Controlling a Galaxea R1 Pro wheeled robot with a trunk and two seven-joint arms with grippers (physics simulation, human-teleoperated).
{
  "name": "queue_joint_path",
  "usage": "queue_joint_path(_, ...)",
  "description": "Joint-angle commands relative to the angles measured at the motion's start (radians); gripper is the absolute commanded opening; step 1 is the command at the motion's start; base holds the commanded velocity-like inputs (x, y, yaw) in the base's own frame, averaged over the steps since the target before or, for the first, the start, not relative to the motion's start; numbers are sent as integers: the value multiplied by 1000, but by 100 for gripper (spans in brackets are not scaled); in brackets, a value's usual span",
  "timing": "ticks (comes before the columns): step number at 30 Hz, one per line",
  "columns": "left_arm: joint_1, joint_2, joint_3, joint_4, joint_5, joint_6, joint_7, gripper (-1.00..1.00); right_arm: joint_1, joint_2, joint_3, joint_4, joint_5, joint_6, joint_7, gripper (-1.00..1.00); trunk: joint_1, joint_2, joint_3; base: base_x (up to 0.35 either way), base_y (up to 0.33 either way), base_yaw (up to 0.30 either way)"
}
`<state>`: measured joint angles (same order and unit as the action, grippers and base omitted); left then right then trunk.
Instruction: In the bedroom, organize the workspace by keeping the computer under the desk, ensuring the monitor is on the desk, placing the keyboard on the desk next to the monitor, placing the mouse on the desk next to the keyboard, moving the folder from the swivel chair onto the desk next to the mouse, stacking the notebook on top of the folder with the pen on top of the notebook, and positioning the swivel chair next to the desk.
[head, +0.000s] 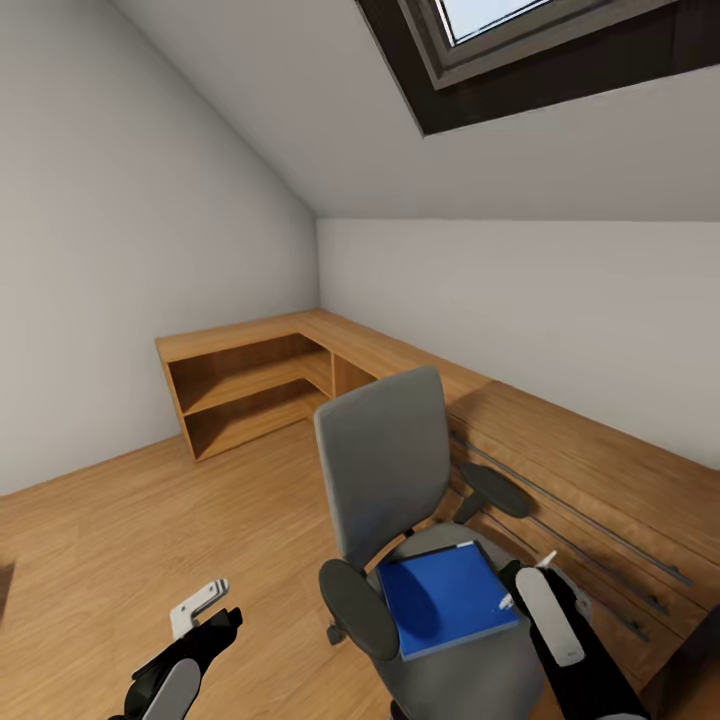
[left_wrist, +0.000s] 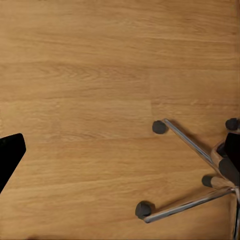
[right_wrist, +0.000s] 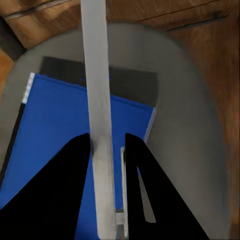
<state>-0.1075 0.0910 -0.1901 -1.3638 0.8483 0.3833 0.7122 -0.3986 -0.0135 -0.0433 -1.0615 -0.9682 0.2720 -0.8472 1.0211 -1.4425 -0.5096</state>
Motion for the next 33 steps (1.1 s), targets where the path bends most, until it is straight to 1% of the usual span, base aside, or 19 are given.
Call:
queue_joint_path(1, -1, 1, -3, -1, 6, 2, 8, 100, 44, 0, 15, -94, -4, 7, -36, -100, -4, 7, 2, 0, 0, 0)
queue_joint_path(2, -1, 1, -3, -1, 6, 1, 8, 100, 75, -1, 29, -156, -5, 7, -55, -100, -8, 14, 5, -8, 0, 0)
queue_joint_path(3, 0, 1, -3, -1, 5, 1, 7, 100, 94, -1, 39, -196, -5, 8, -68, -100, -12, 21, 8, -81, 0, 0)
queue_joint_path(6, 0, 1, -3, -2, 5, -1, 6, 100, 118, -2, 52, -243, -6, 8, -82, -100, -23, 42, 18, -197, 0, 0)
queue_joint_path(10, 0, 1, -3, -6, 5, -1, 5, 100, 129, -1, 65, -263, -6, 9, -84, -100, -38, 70, 30, -310, 0, 0)
queue_joint_path(14, 0, 1, -3, -25, 5, -1, 4, 100, 130, -2, 88, -267, -5, 7, -85, -100, -54, 98, 43, -333, 0, 0)
queue_joint_path(17, 0, 1, -4, -65, 4, -1, 4, 100, 130, -2, 93, -269, -4, 7, -85, -100, -65, 119, 52, -337, 0, 0)
queue_joint_path(20, 0, 1, -5, -79, 2, -1, 3, 100, 130, -2, 94, -270, -3, 7, -85, -100, -77, 140, 62, -336, 0, 0)
queue_joint_path(21, 0, 1, -10, -84, 2, -1, 3, 100, 130, -3, 93, -270, -2, 7, -85, -100, -81, 147, 65, -168, 0, 0)
queue_joint_path(22, 0, 4, -55, -88, -4, -1, 3, 100, 130, -3, 92, -270, -1, 7, -85, -100, -84, 154, 68, -12, 0, 0)
queue_joint_path(26, 0, 4, -61, -89, -12, -1, 3, 100, 130, -3, 91, -270, -1, 7, -83, -100, -100, 182, 80, -2, 0, 0)
queue_joint_path(29, 0, 4, -79, -89, -12, -1, 3, 100, 130, -5, 91, -270, -1, 7, -84, -100, -111, 203, 90, 0, 0, 0)
queue_joint_path(33, 0, 4, -115, -89, -12, -1, 6, 100, 130, -5, 90, -270, -1, 7, -82, -100, -127, 231, 102, 0, 0, -27)
